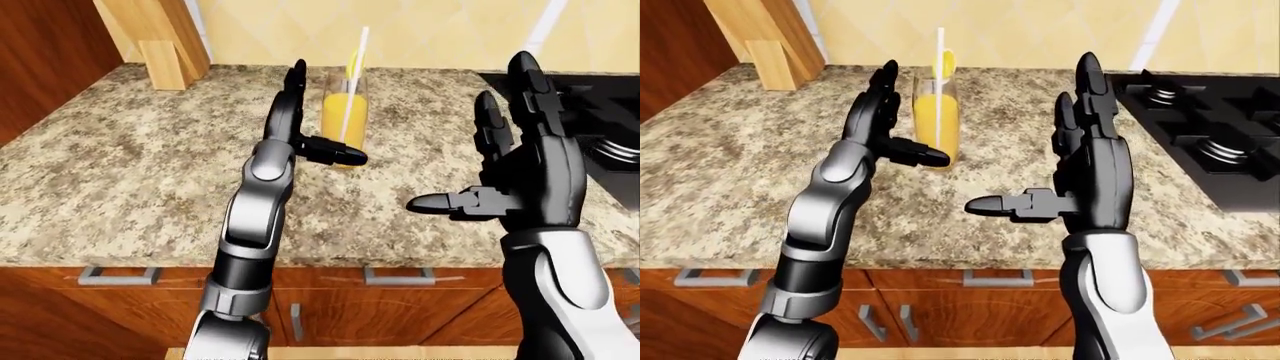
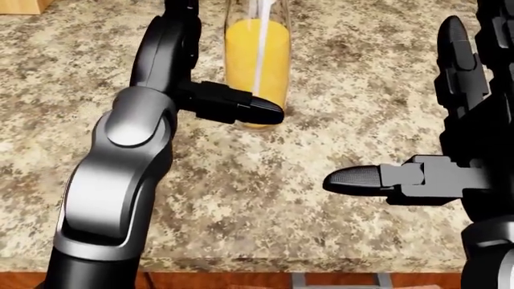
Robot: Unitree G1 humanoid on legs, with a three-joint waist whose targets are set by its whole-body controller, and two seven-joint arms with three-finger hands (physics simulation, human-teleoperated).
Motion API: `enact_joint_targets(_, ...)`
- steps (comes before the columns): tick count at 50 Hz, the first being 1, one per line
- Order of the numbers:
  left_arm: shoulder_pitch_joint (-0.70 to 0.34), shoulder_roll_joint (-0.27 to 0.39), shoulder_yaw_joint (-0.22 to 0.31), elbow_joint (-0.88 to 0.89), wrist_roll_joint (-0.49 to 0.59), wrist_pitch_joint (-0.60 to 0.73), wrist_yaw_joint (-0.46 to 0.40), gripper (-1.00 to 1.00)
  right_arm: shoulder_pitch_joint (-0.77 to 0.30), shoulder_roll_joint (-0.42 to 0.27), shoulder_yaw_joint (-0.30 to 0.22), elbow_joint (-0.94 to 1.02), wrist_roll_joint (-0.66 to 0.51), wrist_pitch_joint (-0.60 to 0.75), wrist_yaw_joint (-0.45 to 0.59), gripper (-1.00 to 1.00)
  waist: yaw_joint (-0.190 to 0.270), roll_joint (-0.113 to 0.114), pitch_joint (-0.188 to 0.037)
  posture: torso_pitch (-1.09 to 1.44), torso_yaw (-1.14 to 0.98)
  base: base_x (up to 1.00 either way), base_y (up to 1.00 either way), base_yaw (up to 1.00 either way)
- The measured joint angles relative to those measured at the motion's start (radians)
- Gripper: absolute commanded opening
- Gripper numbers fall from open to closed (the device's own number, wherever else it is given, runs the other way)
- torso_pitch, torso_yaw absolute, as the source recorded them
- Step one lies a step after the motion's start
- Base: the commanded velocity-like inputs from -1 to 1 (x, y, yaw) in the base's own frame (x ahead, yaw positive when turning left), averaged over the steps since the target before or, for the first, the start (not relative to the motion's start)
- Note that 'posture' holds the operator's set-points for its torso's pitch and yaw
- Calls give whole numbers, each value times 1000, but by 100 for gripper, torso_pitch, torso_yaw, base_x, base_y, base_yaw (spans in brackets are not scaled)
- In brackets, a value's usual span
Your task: Move the drinks to the dining counter.
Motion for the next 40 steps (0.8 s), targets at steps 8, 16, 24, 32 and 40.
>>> enact_joint_targets(8, -38, -6, 4, 99, 5, -46, 15, 100, 4, -2, -10, -11, 8, -6, -3, 100, 1, -1, -5, 0, 0, 0, 0, 0)
enact_joint_targets(16, -51, -22, -3, 167, 2, -78, 25, 100, 3, -6, -19, -9, 15, -2, -3, 100, 0, -2, -1, 0, 0, 0, 0, 0)
enact_joint_targets(24, -71, -26, -3, 188, 0, -96, 30, 100, 4, -8, -19, -13, 20, -3, -6, 100, -1, -2, -3, 0, 0, 0, 0, 0)
enact_joint_targets(32, -77, -34, -5, 237, 0, -117, 32, 59, 6, -7, -15, -12, 20, -6, -6, 100, -1, -3, -2, 0, 0, 0, 0, 0)
enact_joint_targets(40, -83, -36, -4, 278, 2, -147, 39, 9, 18, -3, -9, -5, 14, -21, -3, 100, -1, -4, -2, 0, 0, 0, 0, 0)
